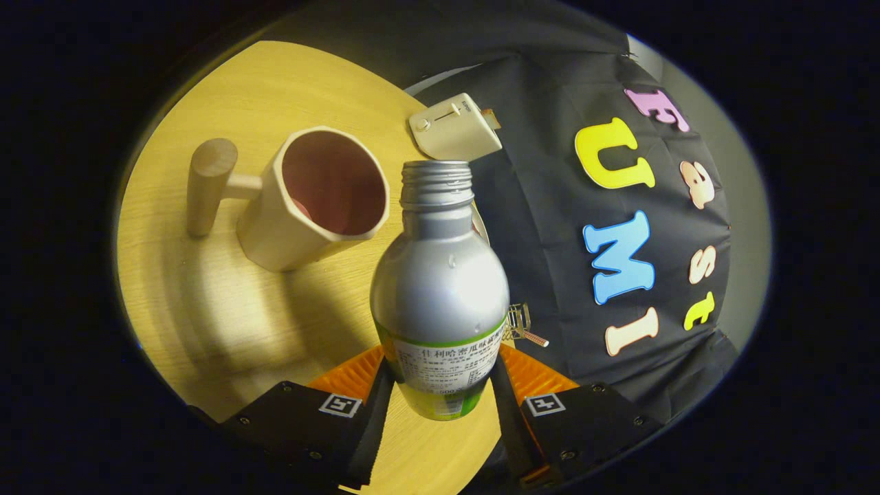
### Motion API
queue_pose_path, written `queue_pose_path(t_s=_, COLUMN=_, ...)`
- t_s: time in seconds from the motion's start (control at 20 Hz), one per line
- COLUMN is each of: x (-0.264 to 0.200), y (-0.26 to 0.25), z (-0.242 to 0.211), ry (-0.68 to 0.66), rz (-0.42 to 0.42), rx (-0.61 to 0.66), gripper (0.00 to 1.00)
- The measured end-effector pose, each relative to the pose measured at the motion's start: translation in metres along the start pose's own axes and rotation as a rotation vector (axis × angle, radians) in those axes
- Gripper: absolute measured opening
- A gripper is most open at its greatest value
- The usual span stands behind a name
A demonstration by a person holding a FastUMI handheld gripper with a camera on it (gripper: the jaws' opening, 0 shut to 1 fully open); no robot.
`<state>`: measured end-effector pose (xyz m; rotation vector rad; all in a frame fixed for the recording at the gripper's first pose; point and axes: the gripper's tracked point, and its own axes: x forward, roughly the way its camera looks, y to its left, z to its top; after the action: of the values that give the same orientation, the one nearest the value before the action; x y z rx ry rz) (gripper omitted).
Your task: Take the bottle from table, then pour the juice into the cup, finally place the bottle on the coaster
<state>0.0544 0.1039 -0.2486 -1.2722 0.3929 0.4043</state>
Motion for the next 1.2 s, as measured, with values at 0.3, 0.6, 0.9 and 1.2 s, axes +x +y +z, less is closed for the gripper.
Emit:
queue_pose_path(t_s=0.3, x=0.004, y=-0.005, z=-0.004, ry=0.029, rz=-0.009, rx=-0.154, gripper=0.72)
queue_pose_path(t_s=0.6, x=0.004, y=-0.012, z=0.001, ry=0.038, rz=-0.033, rx=-0.259, gripper=0.72)
queue_pose_path(t_s=0.9, x=0.009, y=-0.020, z=0.001, ry=0.048, rz=-0.044, rx=-0.374, gripper=0.71)
queue_pose_path(t_s=1.2, x=0.013, y=-0.028, z=0.004, ry=0.048, rz=-0.053, rx=-0.462, gripper=0.72)
